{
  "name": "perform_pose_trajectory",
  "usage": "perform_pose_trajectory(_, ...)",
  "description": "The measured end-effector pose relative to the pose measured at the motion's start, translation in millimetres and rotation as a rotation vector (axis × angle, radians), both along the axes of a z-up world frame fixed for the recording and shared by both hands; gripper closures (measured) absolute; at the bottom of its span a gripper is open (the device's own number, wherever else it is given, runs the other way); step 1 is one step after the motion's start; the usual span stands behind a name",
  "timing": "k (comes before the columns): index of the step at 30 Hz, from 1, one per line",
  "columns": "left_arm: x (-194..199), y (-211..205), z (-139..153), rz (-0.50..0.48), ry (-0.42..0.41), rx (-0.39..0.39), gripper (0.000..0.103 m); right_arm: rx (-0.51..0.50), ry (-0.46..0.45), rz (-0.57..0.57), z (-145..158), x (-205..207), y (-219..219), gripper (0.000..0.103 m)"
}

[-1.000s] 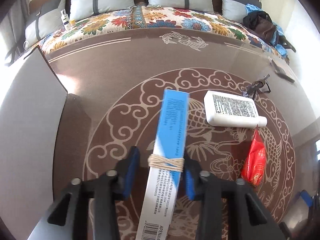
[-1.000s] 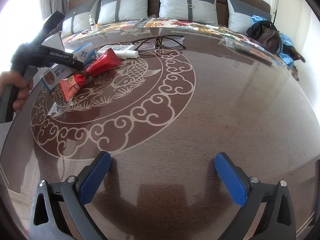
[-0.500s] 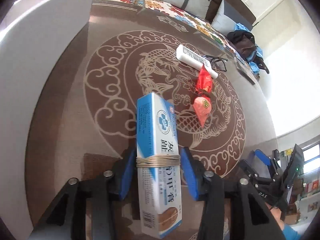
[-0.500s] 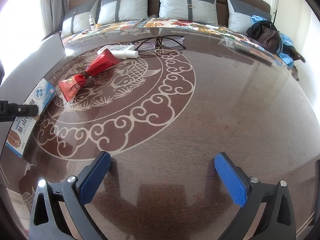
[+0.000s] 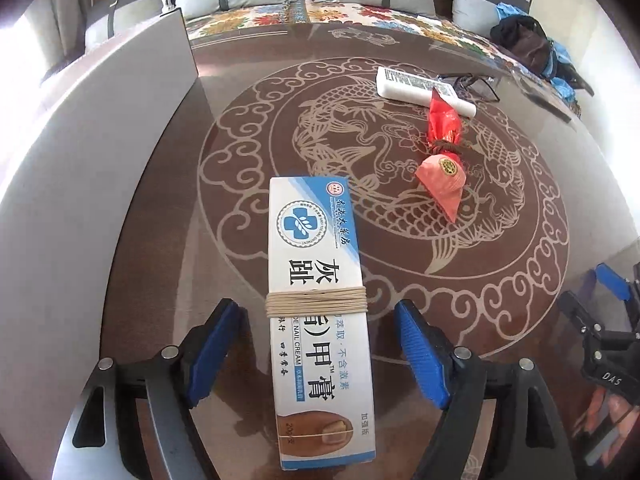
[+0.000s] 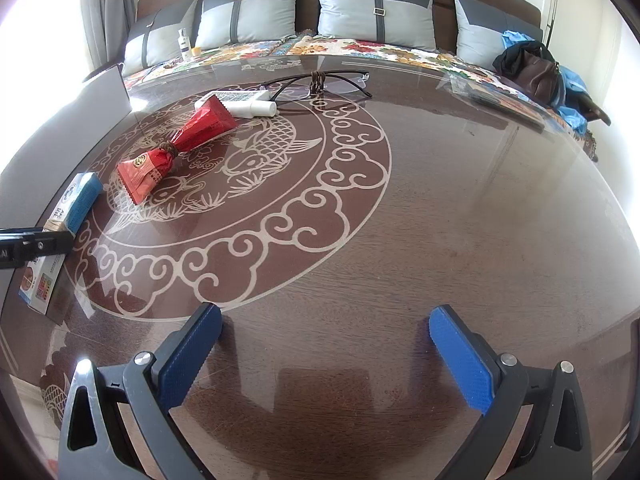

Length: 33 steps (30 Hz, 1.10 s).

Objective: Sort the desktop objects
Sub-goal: 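Lift the nail cream box with the left tool while the right tool approaches the red candy bag, then grasp the red candy bag with the right tool while the left tool carries the box toward the bin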

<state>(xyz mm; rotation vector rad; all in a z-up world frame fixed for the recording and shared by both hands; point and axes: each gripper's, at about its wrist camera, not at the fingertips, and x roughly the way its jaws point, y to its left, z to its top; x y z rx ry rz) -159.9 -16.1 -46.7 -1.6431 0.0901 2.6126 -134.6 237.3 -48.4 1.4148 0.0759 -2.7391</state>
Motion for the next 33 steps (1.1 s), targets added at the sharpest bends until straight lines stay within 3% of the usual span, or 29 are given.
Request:
perform_pose_trajectory(2,0,1,-1,0.02,0.048,0.0,0.021,0.0,0.0,0.0,-1,0,0,0.0)
perform_pose_trajectory(4,4,-1,1,0.033,0.097,0.016,0.055,0.0,0.0,0.0,0,0,0,0.0)
perform_pose_trajectory(5,6,-1,4,0.031,0.104,0.011,0.059,0.0,0.0,0.0,0,0,0,0.0)
perform_pose_trajectory(11,50,-12,4,0.023,0.103,0.036,0.06,-0.024,-0.01,0.033,1,1,3,0.0)
perform_pose_trajectory(13,68,-15,2,0.015,0.121,0.03,0.06,-0.095,-0.054,0.02,8,-6,4,0.003)
perform_pose_trajectory(15,81,-18,1,0.008,0.146,0.028,0.06,-0.213,-0.089,0.018,17,-18,-4,0.016)
perform_pose_trajectory(17,89,-19,1,-0.002,0.164,0.024,0.06,-0.33,-0.113,0.03,25,-40,-21,0.02)
perform_pose_trajectory(20,95,-23,1,-0.013,0.18,0.03,0.06,-0.371,-0.16,0.03,26,-84,-59,0.033)
perform_pose_trajectory(23,98,-27,2,-0.016,0.186,0.043,0.06,-0.335,-0.21,0.001,15,-124,-94,0.042)
perform_pose_trajectory(25,98,-30,2,-0.018,0.187,0.057,0.06,-0.266,-0.196,-0.009,17,-138,-113,0.046)
perform_pose_trajectory(26,98,-31,3,-0.019,0.186,0.064,0.06,-0.225,-0.195,-0.001,17,-142,-123,0.051)
perform_pose_trajectory(27,98,-32,3,-0.018,0.185,0.072,0.06,-0.201,-0.2,0.023,17,-143,-132,0.068)
perform_pose_trajectory(28,97,-34,3,-0.014,0.184,0.082,0.06,-0.189,-0.206,0.046,17,-141,-138,0.072)
perform_pose_trajectory(33,92,-48,3,0.031,0.168,0.145,0.06,-0.098,-0.221,0.145,22,-115,-141,0.075)
